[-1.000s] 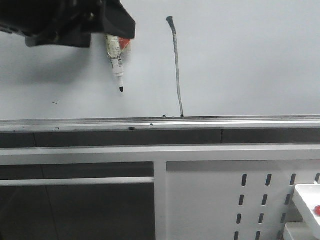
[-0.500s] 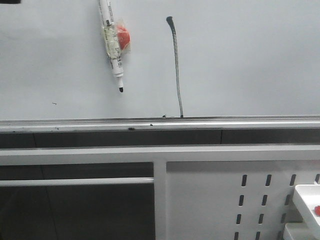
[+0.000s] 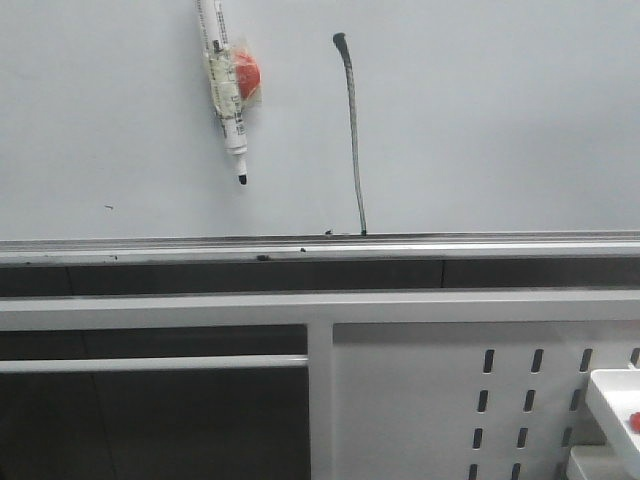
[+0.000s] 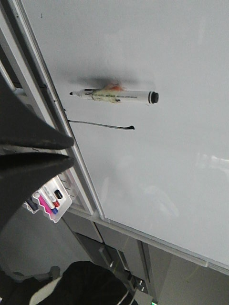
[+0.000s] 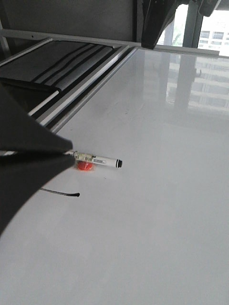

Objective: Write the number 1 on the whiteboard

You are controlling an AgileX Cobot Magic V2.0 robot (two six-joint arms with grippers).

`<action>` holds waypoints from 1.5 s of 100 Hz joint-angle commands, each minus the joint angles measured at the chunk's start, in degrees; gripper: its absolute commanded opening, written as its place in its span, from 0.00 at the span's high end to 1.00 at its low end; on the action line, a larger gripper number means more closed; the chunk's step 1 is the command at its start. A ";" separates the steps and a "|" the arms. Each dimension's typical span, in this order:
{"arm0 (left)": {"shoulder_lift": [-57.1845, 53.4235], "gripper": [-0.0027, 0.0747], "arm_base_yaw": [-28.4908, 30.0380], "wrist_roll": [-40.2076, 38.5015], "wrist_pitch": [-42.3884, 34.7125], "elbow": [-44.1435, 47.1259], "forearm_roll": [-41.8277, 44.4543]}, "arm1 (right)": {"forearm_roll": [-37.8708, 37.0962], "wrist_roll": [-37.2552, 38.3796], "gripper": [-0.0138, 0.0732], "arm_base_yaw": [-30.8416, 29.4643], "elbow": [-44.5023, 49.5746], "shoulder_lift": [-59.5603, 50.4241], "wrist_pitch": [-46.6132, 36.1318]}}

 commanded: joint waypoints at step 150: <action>-13.27 0.99 26.78 -6.64 -14.56 23.89 22.77 | 0.47 -0.04 0.90 -0.42 -1.47 0.64 -3.88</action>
